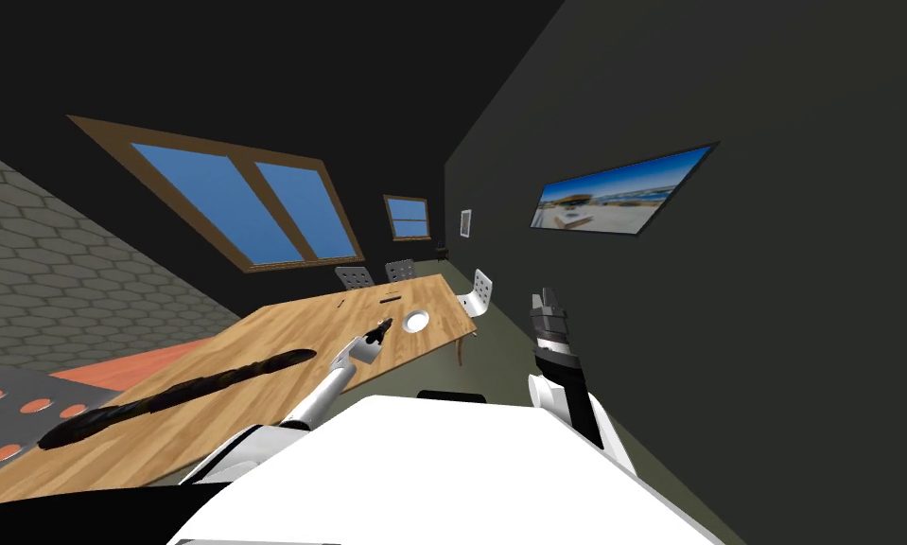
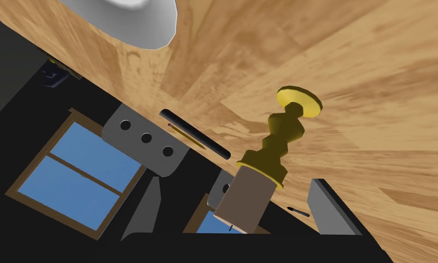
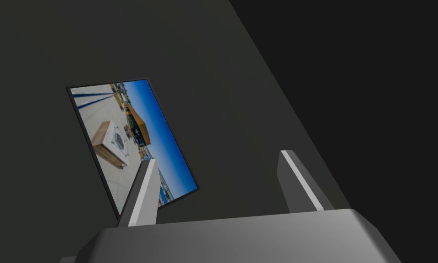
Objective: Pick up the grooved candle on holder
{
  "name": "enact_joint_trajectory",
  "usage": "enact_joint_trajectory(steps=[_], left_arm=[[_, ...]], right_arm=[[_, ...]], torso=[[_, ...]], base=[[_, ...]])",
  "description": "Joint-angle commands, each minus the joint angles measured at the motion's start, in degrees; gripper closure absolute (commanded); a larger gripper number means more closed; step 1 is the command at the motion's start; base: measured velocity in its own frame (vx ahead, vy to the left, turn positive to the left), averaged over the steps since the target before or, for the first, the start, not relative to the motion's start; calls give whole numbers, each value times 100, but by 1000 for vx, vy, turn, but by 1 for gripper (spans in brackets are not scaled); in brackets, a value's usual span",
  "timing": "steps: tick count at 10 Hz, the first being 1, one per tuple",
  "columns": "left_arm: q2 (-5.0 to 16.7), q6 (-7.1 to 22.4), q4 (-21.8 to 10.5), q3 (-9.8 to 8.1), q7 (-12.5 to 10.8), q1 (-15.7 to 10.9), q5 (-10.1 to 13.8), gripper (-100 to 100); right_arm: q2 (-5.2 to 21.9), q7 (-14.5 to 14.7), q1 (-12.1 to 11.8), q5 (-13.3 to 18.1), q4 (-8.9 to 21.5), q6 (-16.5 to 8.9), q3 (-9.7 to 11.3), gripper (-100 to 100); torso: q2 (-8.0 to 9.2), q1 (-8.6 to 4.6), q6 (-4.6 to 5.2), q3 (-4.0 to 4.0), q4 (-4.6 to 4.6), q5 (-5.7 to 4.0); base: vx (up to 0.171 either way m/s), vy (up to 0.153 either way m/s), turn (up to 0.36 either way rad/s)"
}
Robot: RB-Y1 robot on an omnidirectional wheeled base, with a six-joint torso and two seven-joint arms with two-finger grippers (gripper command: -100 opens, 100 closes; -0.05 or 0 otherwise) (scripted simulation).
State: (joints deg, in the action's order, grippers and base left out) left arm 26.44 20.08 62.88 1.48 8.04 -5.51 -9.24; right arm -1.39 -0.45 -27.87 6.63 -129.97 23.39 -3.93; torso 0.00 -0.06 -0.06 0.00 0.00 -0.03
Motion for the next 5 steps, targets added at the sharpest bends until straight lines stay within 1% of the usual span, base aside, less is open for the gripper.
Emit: enact_joint_trajectory(steps=[1, 4, 5], left_arm=[[59, 170, -286, -5, -7, -122, -74, -100], [222, 447, -764, 21, -15, -330, -116, -100], [242, 484, -823, 24, -16, -357, -121, -100]], right_arm=[[0, 0, 0, 0, 0, 0, 0, 0], [0, 0, 0, 0, 0, 0, 0, 0], [0, 0, 0, 0, 0, 0, 0, 0]], torso=[[0, 0, 0, 0, 0, 0], [0, -1, 0, 0, 0, 0], [0, -1, 0, 0, 0, 0]], base=[[9, -24, -110], [10, -20, -97], [11, -15, -64]])
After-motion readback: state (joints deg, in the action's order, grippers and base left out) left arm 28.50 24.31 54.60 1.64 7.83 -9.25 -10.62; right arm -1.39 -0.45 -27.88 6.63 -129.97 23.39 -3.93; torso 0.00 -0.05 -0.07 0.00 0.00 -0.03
